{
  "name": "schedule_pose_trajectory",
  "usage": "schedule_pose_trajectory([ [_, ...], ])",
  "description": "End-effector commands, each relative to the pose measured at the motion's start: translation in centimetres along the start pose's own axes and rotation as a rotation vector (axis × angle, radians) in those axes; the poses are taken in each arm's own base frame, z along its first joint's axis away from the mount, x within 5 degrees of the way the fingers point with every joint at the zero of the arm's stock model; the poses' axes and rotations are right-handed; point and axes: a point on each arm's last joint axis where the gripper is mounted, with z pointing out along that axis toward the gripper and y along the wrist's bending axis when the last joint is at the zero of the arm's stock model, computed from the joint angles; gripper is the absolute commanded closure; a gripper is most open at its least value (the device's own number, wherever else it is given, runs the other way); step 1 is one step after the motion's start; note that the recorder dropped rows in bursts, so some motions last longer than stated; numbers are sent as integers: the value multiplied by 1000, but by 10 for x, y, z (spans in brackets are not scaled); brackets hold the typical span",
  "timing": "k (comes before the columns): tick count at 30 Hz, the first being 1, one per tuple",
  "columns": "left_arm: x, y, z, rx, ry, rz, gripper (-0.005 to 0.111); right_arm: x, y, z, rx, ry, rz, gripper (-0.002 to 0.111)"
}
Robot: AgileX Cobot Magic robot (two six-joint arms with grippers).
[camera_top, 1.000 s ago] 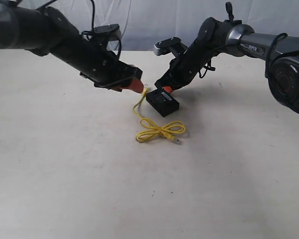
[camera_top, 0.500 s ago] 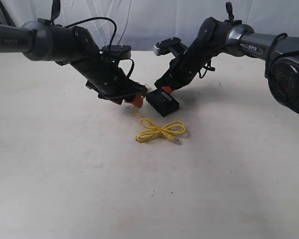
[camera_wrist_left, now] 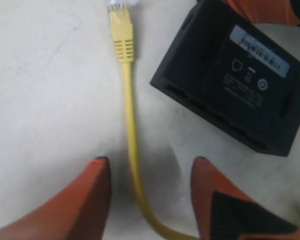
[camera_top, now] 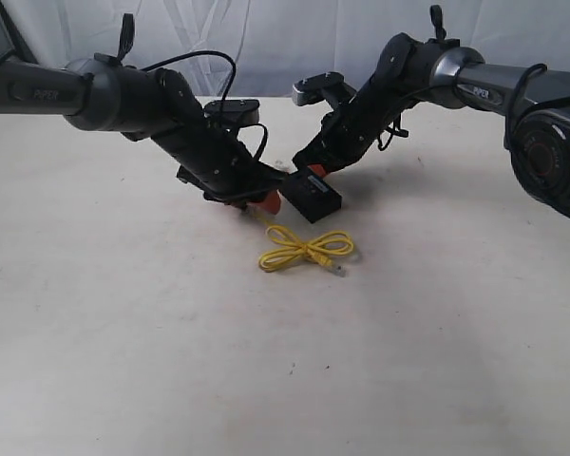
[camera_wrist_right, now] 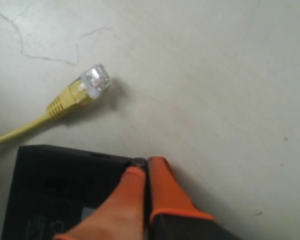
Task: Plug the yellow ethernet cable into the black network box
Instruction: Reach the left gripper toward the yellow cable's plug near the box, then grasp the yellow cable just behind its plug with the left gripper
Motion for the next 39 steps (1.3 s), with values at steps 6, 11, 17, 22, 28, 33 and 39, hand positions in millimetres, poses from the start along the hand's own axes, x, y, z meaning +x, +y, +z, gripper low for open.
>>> schedule_pose_trajectory([
  [6, 7, -1, 1, -21, 74, 114, 106, 0, -1, -1, 0, -4, -3, 109],
  [11, 6, 5, -32, -79, 159, 231, 107, 0, 0, -1, -4, 4, -4, 109],
  [17, 11, 11, -75, -88, 307, 429, 107, 2, -1, -1, -7, 15, -6, 109],
  [22, 19, 13, -80, -55, 401, 499, 107, 2, 0, -1, -11, 20, -6, 109],
  [28, 26, 4, -65, -80, 427, 465, 106, 3, 0, -1, -20, 31, -6, 109],
  [33, 30, 2, -50, -60, 444, 459, 104, 3, 1, -1, -22, 31, -5, 109],
  [39, 30, 3, -49, -62, 447, 465, 67, 3, 1, -1, -24, 33, -5, 109],
])
